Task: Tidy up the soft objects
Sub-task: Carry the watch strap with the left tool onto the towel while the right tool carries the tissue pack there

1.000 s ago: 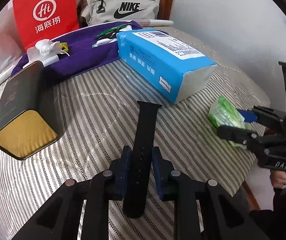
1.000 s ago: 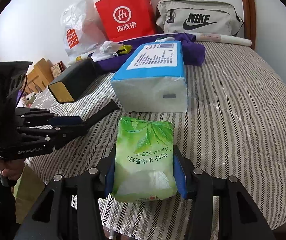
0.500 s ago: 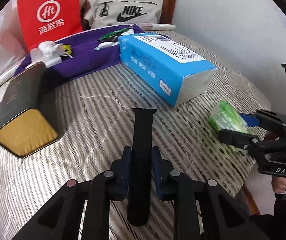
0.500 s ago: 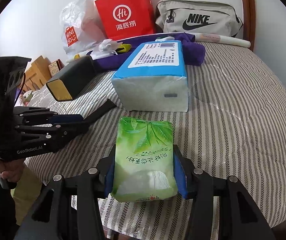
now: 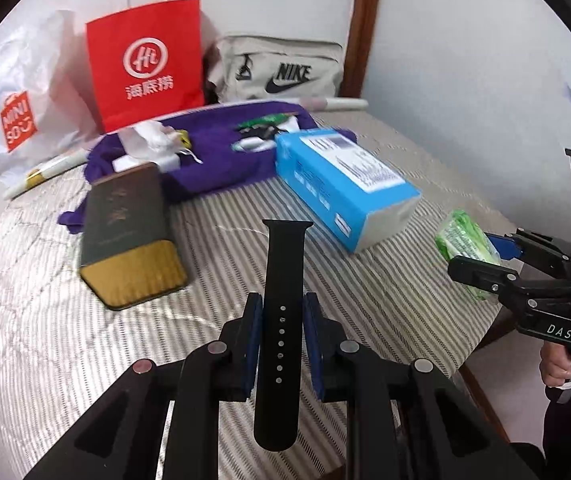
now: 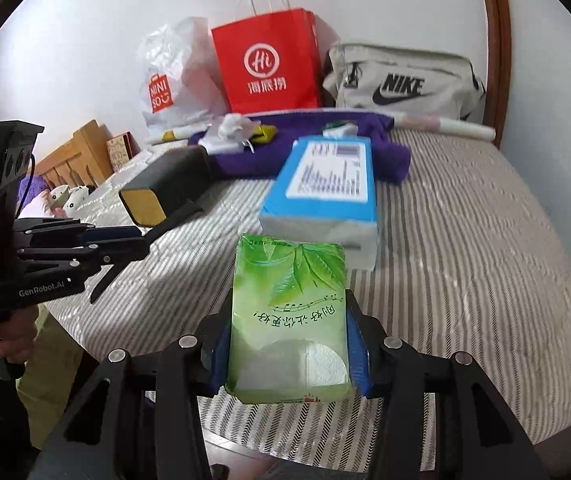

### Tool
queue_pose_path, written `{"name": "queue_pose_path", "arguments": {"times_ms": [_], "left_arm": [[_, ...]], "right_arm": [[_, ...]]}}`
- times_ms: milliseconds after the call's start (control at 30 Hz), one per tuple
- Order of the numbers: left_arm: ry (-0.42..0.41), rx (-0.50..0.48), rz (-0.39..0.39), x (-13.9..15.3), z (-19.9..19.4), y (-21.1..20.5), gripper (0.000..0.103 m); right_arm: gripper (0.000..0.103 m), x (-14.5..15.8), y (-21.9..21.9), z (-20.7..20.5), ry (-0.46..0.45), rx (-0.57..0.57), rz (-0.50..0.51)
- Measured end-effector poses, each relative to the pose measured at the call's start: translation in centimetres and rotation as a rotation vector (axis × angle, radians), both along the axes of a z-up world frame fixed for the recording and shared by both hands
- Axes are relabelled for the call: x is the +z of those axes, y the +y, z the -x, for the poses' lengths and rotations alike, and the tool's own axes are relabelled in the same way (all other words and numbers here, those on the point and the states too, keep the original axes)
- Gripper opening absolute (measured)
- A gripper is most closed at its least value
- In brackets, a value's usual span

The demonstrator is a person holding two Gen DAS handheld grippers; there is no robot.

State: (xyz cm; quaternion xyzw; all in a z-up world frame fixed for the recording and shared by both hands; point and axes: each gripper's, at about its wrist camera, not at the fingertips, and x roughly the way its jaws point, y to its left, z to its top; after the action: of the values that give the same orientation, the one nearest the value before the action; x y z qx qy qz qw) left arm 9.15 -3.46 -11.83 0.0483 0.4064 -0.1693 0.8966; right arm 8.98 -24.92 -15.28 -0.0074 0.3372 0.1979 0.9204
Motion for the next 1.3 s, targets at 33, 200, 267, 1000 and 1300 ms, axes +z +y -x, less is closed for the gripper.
{"name": "queue_pose_path", "arguments": {"times_ms": [33, 200, 267, 1000, 1300], "left_arm": [[-0.009, 0.016, 0.008, 0.4, 0.1, 0.5, 0.020], [-0.041, 0.070, 0.036, 2.3, -0.1, 2.5, 0.020], [-0.053, 0.083, 0.043, 3.0, -0.2, 3.2, 0.020], [-0.074, 0.228, 0.075, 7.0, -9.7, 8.4, 0.020], [-0.047, 0.253, 0.073, 6.7, -14.5, 9.3, 0.020]], "right_arm": [[0.048, 0.5, 0.1, 0.1, -0.009, 0.002, 0.004], [0.048, 2.5, 0.7, -0.1, -0.045, 0.020, 0.014], [0.048, 3.4, 1.0, -0.5, -0.057, 0.030, 0.012], [0.048, 9.0, 4.3, -10.1, -0.133, 0.066, 0.017], [0.048, 9.4, 4.6, -14.9, -0.125, 0.060, 0.018]]}}
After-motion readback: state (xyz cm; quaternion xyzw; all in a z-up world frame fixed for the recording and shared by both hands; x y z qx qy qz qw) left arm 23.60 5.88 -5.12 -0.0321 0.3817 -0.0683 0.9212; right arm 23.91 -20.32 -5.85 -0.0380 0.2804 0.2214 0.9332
